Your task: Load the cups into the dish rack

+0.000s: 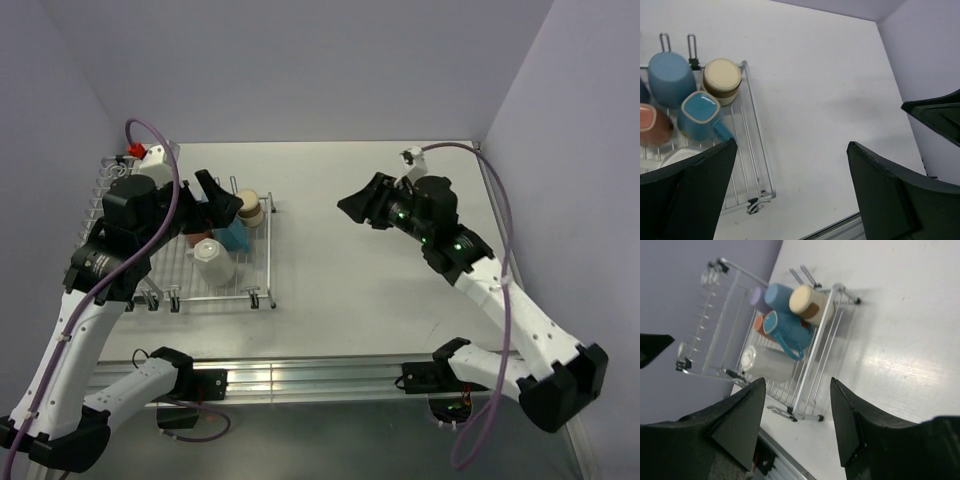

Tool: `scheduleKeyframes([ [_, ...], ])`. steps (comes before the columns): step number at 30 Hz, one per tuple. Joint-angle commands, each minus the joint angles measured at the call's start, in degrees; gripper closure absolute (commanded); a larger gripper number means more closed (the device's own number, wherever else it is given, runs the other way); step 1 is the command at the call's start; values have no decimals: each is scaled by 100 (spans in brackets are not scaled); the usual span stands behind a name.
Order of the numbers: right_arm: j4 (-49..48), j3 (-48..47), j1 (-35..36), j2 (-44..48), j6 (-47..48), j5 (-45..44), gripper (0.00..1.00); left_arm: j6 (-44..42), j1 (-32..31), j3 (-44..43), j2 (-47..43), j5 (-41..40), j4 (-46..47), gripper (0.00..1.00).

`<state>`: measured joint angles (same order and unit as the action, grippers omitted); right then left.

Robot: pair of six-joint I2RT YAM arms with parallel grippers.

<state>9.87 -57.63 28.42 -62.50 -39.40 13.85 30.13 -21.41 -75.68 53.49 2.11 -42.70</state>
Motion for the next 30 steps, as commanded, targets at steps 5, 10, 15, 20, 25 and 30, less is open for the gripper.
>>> scheduleKeyframes([
  [5, 498, 234, 31, 1694, 503, -1375, 24, -517, 14, 623, -409, 1142, 1814, 1],
  [10, 989, 357, 31, 2522, 705, -2288, 0, -605, 5, 1362, -823, 1397, 2450, 1],
  [15, 1254, 577, 23, 3261, 758, -2808, 0, -631, 5, 1924, -1086, 1643, 2933, 1],
  [20, 1439, 797, 23, 3630, 811, -3168, 0, -710, 5, 2285, -1262, 1784, 3294, 1],
  [25, 1430, 840, 23, 3657, 872, -3151, 0, -763, 5, 2435, -1324, 1811, 3294, 1],
  [30, 1404, 823, 23, 3569, 890, -3142, 0, -824, 5, 2523, -1465, 1723, 3250, 1],
])
